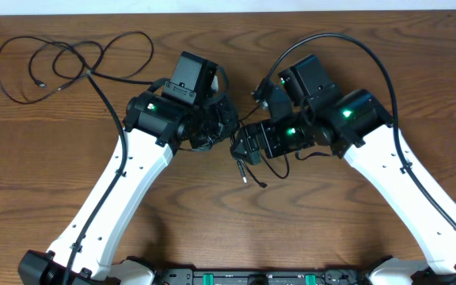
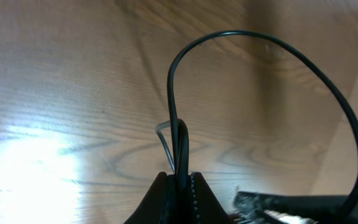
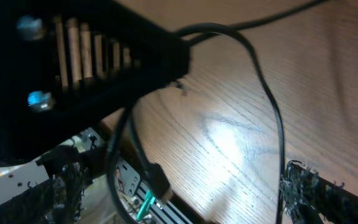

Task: Untangle cables

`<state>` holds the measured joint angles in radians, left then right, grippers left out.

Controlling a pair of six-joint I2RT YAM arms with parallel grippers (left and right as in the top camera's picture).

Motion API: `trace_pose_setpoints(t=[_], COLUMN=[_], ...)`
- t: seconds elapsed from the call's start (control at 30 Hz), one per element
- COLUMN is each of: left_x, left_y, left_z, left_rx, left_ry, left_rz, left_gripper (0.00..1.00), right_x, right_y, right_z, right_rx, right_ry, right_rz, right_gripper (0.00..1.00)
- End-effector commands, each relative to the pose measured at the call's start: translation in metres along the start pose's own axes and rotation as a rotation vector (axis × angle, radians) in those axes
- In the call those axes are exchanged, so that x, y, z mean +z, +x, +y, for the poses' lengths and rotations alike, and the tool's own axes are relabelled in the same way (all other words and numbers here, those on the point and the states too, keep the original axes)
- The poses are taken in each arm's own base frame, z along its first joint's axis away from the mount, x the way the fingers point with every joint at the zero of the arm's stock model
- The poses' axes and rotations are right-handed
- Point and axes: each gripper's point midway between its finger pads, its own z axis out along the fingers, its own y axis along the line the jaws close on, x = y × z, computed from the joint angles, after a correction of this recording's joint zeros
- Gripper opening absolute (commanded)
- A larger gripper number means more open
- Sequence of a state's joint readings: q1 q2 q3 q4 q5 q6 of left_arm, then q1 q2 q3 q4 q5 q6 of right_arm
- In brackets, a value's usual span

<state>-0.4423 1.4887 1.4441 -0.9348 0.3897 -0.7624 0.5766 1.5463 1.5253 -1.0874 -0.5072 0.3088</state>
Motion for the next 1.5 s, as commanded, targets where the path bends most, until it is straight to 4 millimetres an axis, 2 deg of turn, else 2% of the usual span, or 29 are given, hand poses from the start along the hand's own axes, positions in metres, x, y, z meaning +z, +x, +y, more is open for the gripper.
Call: trace_pose_setpoints(t=[0.0, 0.1, 0.23, 0.57, 0.73, 0.9, 1.17, 1.27, 1.3, 1.47], left_x=[0.003, 0.003, 0.002, -0.004, -0.004, -0.004, -0.002, -0.001, -0.001, 0.001], left_y=[0.003, 0.001, 0.009, 0.029, 0.028, 0.027, 0.022, 0.017, 0.016, 0.008], left_z=[-0.003, -0.005, -0.014, -0.039, -0.040, -0.040, -0.035, -0.031, -0.030, -0.023], left_rx=[-0.136, -0.139, -0.219, -0.269, -0.292, -0.291, -0.293, -0.290, -0.291, -0.293], left_ry=[0.015, 0.025, 0.065, 0.187, 0.189, 0.190, 0.166, 0.145, 0.140, 0.106], left_rz=[0.026, 0.019, 0.069, 0.215, 0.213, 0.212, 0.174, 0.143, 0.135, 0.082], left_gripper=[0.08, 0.08, 0.08, 0.08, 0.08, 0.08, 0.08, 0.17, 0.24, 0.28], right_x=[-0.001, 0.001, 0.001, 0.001, 0.001, 0.001, 0.001, 0.001, 0.001, 0.001], right_y=[0.003, 0.005, 0.005, 0.002, 0.002, 0.002, 0.000, -0.002, -0.002, -0.003], right_z=[0.022, 0.026, 0.025, 0.026, 0.026, 0.026, 0.027, 0.022, 0.021, 0.019], right_rx=[-0.132, -0.150, -0.151, -0.158, -0.154, -0.151, -0.129, -0.102, -0.102, -0.094], right_ry=[-0.066, -0.071, -0.062, -0.065, -0.065, -0.065, -0.066, -0.040, -0.034, -0.022], right_rz=[0.007, 0.014, 0.011, -0.001, 0.000, 0.000, -0.006, -0.014, -0.016, -0.020], right_gripper=[0.99, 0.99, 0.96, 0.67, 0.45, 0.29, 0.13, 0.08, 0.08, 0.06])
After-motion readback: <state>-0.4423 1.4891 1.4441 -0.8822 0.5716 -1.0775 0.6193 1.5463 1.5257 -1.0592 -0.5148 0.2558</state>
